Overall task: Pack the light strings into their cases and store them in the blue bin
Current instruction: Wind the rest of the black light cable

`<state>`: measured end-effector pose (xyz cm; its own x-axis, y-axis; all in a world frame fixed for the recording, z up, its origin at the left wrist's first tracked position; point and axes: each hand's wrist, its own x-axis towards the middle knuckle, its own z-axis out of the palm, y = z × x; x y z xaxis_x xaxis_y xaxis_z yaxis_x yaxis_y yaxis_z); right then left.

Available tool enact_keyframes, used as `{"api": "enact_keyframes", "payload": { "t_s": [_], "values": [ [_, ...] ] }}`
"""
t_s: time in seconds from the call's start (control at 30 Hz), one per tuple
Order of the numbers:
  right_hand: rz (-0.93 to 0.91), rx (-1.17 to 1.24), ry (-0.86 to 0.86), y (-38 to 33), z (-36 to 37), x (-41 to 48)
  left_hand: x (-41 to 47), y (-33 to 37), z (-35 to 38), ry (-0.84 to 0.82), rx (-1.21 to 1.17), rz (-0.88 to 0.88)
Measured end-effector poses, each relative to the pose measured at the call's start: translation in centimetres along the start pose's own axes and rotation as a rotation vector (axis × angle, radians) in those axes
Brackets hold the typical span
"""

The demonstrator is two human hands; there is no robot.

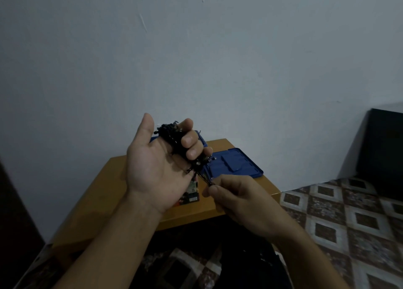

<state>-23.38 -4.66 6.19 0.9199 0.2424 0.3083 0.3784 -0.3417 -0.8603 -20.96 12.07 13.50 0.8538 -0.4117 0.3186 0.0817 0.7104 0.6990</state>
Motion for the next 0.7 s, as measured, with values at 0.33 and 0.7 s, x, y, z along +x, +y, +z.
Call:
{"api": "enact_keyframes", "payload": {
  "t_s": [0.33,0.7],
  "values": [
    [0.086,0.109,0.027,-0.29,0.01,-0.16,-0.15,-0.31,0.36,0.021,0.11,0.049],
    [0.021,0.021,-0.046,-0.66,-0.07,-0.38,-0.03,-0.23,0.16,0.016,0.255,0.106]
  ]
}}
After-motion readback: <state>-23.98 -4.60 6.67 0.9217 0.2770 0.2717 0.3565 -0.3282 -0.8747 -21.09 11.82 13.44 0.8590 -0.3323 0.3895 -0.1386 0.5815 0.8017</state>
